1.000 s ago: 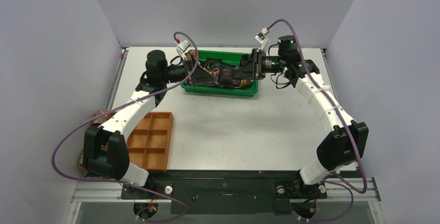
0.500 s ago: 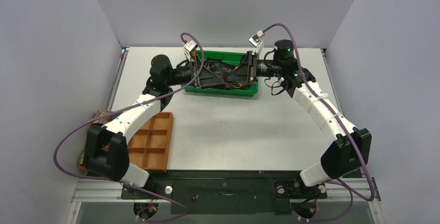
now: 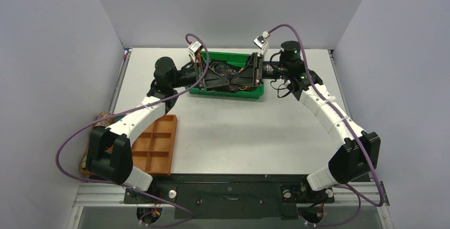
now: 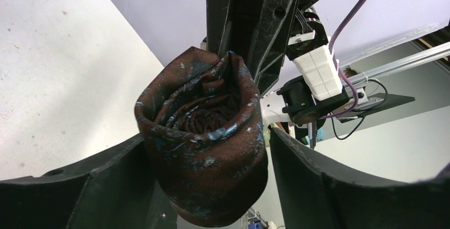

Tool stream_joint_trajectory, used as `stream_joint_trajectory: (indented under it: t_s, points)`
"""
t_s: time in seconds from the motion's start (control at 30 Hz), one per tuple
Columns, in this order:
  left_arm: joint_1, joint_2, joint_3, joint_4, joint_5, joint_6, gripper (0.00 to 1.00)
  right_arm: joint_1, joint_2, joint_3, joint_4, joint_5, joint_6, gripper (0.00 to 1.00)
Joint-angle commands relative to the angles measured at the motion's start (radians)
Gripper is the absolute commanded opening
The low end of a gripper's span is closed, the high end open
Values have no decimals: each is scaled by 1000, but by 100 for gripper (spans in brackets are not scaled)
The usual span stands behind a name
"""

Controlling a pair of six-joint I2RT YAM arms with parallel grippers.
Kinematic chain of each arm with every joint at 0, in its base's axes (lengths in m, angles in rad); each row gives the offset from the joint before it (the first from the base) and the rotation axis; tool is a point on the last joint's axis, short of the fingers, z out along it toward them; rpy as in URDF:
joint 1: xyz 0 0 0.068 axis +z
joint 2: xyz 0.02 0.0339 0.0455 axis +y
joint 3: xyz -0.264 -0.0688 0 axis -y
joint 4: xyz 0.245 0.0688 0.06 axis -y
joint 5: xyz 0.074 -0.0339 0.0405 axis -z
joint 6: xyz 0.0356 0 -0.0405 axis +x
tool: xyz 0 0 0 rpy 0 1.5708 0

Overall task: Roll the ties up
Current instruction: Place the tie in the storage box.

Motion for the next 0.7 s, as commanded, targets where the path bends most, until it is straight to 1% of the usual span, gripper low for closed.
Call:
stream_joint_trajectory:
  t_s: [0.0, 0.07, 0.13, 0.17, 0.2, 0.23, 0.27, 0.3, 0.33, 0.37, 0.4, 0.43, 0.47, 0.5, 0.53, 0.57, 0.6, 0.63, 0.67]
  points:
    - [-12, 4, 26, 76, -11, -13, 66, 9, -34, -7, 39, -13, 1, 0]
    - [-12, 2, 24, 68, -14, -10, 58, 13, -33, -7, 38, -13, -1, 0]
    - [-9, 1, 21, 61, -21, -9, 39, 18, -34, -10, 33, -14, -6, 0]
    - [-7, 0, 21, 60, -24, -6, 33, 19, -35, -12, 30, -13, -9, 0]
    - [-6, -1, 19, 62, -24, -4, 23, 20, -34, -18, 28, -12, -14, 0]
    - [-4, -5, 17, 61, -25, 2, 18, 19, -34, -21, 27, -12, -15, 0]
    - [-1, -8, 12, 58, -25, 8, 9, 18, -34, -26, 27, -10, -16, 0]
    - [7, -16, 1, 51, -27, 17, 5, 14, -34, -27, 25, -6, -16, 2]
    - [13, -22, -4, 43, -27, 30, 0, 13, -35, -28, 23, -2, -17, 6]
    - [28, -35, -15, 22, -24, 38, 0, 6, -36, -27, 22, 3, -21, 17]
    - [36, -42, -20, 3, -21, 67, 0, 3, -36, -25, 9, 9, -27, 23]
    - [58, -57, -29, -37, -12, 83, 0, -8, -36, -16, -19, 28, -51, 37]
    - [69, -67, -35, -63, -8, 123, 0, -15, -35, -8, -41, 38, -70, 47]
    - [98, -88, -45, -127, 4, 145, 0, -28, -34, 15, -102, 66, -121, 50]
    - [115, -99, -47, -169, 11, 210, 0, -36, -31, 28, -139, 87, -154, 58]
    - [148, -121, -46, -298, 25, 255, 0, -51, -30, 62, -232, 136, -238, 62]
    - [167, -130, -40, -360, 30, 359, 0, -58, -27, 82, -278, 192, -284, 69]
    - [209, -149, -28, -523, 41, 428, 0, -67, -27, 121, -373, 257, -389, 73]
    - [250, -159, -16, -613, 40, 596, 0, -70, -28, 138, -413, 294, -437, 77]
